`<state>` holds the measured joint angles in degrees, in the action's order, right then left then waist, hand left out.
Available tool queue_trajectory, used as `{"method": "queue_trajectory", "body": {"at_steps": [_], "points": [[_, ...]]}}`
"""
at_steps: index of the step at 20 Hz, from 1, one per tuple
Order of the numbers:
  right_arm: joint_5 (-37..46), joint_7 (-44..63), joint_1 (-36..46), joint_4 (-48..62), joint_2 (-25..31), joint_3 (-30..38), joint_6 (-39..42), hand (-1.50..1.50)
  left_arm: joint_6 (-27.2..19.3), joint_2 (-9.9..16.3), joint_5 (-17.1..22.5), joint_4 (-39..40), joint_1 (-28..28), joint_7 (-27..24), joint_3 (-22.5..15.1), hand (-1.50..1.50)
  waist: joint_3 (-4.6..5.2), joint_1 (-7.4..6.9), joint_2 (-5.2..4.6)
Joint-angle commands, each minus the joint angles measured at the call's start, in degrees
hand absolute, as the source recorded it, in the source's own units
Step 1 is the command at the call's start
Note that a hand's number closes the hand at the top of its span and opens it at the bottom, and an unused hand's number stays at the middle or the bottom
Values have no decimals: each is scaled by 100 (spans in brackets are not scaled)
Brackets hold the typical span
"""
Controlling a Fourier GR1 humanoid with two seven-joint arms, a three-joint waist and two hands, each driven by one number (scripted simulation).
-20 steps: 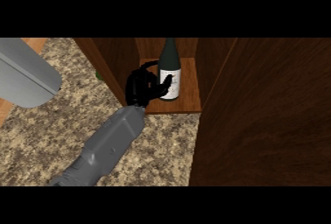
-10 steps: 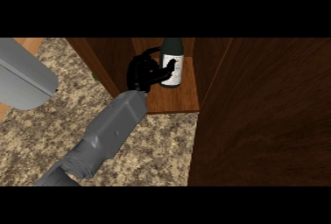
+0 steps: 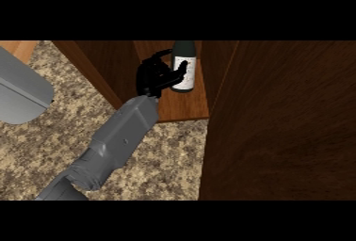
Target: Pick up the wine, place it into the cabinet and close the cabinet
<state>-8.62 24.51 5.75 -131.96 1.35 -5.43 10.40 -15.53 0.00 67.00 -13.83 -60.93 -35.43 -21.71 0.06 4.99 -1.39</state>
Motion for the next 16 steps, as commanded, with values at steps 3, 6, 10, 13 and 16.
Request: {"method": "queue_trajectory", "body": {"at_steps": [3, 6, 10, 13, 16], "points": [[-95, 138, 302, 71, -1, 71, -70, -150, 102, 0, 200, -76, 463, -249, -291, 150, 4, 145, -36], [-29, 195, 238, 3, -34, -107, -68, -150, -164, 0, 342, -376, 450, -81, -582, 150, 3, 187, -10], [-24, 147, 207, 33, -49, -172, -35, -150, -171, 0, 431, -525, 528, -151, -880, 150, 2, 185, -15], [-91, 270, 158, -178, -43, -166, -73, -150, -118, 0, 604, -596, 756, -217, -1053, 150, 5, 240, -24], [-76, 61, 29, -31, -58, -170, 6, -150, -436, 0, 903, -705, 518, -264, -1032, 150, 2, 278, -42]]}}
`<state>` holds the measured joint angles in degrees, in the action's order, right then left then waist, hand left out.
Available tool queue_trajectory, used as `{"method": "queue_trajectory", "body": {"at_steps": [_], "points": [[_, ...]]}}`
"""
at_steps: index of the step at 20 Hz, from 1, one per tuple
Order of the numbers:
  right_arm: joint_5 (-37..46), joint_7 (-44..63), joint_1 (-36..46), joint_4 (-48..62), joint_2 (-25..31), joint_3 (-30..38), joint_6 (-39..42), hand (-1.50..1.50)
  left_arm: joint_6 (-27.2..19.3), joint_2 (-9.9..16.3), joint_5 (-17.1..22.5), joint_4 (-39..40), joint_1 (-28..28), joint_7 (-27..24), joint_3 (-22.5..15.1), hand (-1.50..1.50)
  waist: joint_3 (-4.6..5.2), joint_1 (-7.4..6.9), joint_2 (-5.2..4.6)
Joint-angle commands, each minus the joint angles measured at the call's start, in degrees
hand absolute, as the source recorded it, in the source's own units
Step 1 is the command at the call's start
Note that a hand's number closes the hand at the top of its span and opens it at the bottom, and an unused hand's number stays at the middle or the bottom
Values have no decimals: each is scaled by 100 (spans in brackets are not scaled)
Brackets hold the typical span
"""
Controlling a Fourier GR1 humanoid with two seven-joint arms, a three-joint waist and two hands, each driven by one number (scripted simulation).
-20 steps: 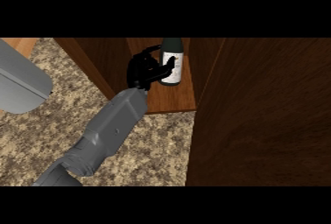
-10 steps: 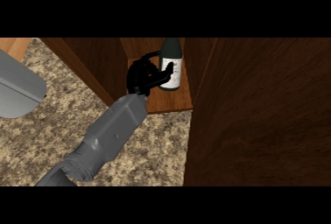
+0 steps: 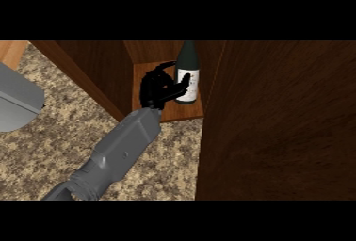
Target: Pick up the wine, place it into the cabinet and close the cabinet
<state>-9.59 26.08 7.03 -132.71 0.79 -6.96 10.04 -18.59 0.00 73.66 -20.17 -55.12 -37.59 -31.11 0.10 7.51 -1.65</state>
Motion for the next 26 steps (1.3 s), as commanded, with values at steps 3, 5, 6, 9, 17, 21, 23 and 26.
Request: {"method": "queue_trajectory", "body": {"at_steps": [3, 5, 6, 9, 17, 21, 23, 26], "points": [[-68, -110, -92, 31, 23, 120, 39, -150, -186, 0, 518, -278, 93, -335, -132, 150, -1, 21, -3], [-74, -37, -117, -88, 17, -21, 63, -150, -230, 0, 621, -112, -14, -379, -111, -150, 1, 94, -21], [-12, -71, 88, 32, 6, -105, 87, -150, -227, 0, 679, -116, 24, -416, -152, -150, 5, 128, -53], [122, -167, -145, 70, -72, -163, 31, -150, -401, 0, 922, -218, -9, -563, -209, -150, 0, 62, -17], [-82, -318, -217, 113, 103, 77, 233, -150, -646, 0, 1190, -15, -160, -506, -558, -150, -9, 46, -27], [95, -254, 41, 236, -18, 4, 53, -150, -855, 0, 934, 151, -229, -683, -988, -150, -4, 33, -45], [-3, -397, -122, 320, 14, 38, 171, -150, -858, 0, 890, 186, -465, -497, -1078, -150, -9, -9, -39], [3, -235, -63, 151, 8, 8, 98, -150, -1113, 0, 881, -12, -626, -571, -1261, -150, -7, -24, -4]]}}
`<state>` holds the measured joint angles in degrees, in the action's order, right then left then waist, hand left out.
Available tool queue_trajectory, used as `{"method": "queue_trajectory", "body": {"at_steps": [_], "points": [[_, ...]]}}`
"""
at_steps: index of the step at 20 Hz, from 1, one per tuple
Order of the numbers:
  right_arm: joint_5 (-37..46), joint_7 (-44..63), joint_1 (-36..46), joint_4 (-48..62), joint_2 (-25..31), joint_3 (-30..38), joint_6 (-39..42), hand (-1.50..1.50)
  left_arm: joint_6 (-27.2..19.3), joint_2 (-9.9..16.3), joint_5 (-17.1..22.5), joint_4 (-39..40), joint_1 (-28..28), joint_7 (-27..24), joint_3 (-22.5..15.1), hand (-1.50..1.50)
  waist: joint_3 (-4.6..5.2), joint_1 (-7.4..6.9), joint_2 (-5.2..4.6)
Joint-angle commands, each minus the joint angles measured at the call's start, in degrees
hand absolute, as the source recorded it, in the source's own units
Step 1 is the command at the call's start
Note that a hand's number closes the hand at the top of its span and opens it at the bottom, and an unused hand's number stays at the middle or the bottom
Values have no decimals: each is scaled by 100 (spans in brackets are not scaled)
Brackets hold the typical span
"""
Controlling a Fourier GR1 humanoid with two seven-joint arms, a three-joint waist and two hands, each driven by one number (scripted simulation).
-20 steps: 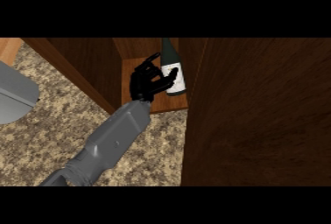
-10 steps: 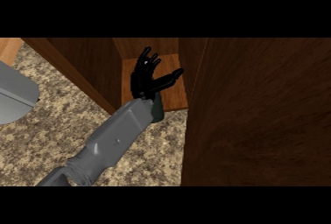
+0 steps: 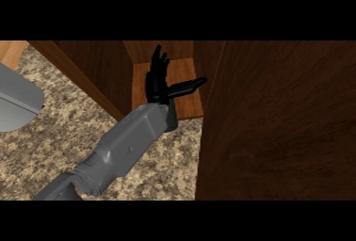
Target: Pick up the wine, place it into the cabinet and close the cabinet
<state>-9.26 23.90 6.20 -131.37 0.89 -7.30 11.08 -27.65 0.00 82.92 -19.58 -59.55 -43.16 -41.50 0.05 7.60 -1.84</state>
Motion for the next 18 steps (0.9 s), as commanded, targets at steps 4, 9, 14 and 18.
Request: {"method": "queue_trajectory", "body": {"at_steps": [4, 9, 14, 18], "points": [[-71, 51, -34, -88, -16, -5, -18, -150, -247, 0, 65, -216, 4, -250, -326, -150, 0, -29, 20], [-27, 75, 23, -84, 44, 77, -25, -150, -213, 0, 188, -337, -55, -525, -368, -150, 0, -136, 34], [-18, -18, 158, 239, -19, 150, -77, -150, 70, 0, 301, -453, 130, -690, -485, -150, 0, -308, 52], [-156, 241, -193, -290, 60, 91, -53, -150, 251, 0, 420, -647, 331, -693, -665, -150, -1, -318, 86]]}}
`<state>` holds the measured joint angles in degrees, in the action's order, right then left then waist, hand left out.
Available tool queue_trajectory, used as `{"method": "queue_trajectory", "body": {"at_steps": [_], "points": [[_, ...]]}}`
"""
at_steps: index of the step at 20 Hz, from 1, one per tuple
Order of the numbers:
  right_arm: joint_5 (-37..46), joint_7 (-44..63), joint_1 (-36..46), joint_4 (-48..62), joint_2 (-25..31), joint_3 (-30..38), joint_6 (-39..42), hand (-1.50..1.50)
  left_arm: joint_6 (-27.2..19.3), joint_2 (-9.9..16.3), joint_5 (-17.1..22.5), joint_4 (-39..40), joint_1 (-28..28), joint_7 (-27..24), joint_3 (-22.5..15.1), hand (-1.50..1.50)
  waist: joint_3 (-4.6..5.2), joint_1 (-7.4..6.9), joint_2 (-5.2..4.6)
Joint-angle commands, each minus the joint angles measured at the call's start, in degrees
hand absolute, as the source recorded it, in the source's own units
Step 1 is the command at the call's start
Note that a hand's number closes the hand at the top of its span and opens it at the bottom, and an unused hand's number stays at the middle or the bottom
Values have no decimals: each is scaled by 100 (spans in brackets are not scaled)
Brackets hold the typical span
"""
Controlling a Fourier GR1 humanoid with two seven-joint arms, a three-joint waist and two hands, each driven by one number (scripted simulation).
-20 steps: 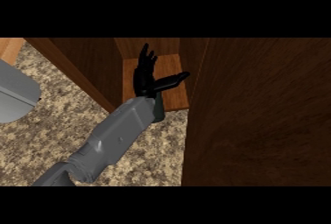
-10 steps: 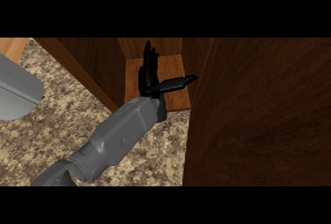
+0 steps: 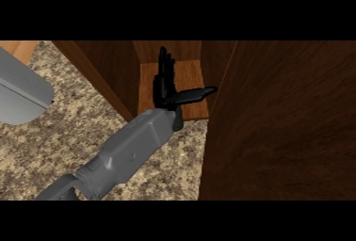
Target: Pick up the wine, place it into the cabinet and close the cabinet
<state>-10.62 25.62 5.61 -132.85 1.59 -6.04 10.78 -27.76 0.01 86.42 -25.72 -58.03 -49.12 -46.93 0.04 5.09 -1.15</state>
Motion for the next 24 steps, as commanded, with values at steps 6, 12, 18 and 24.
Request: {"method": "queue_trajectory", "body": {"at_steps": [6, 12, 18, 24], "points": [[7, 47, -235, -188, 43, 56, -20, -150, 265, -1, 59, -325, 407, -242, -472, -150, -3, -163, 45], [252, 35, -158, -80, -91, -78, -194, -150, -65, 0, -92, -748, 417, -271, -583, -150, -4, -319, 82], [-31, 105, 6, 69, 83, 392, -169, -150, -433, -1, -634, -1599, 1065, -463, -478, -150, -6, -515, 126], [103, 456, 339, -34, 182, 462, -328, -150, -376, 236, -1126, -2244, 1684, -399, -488, -150, -4, -551, 131]]}}
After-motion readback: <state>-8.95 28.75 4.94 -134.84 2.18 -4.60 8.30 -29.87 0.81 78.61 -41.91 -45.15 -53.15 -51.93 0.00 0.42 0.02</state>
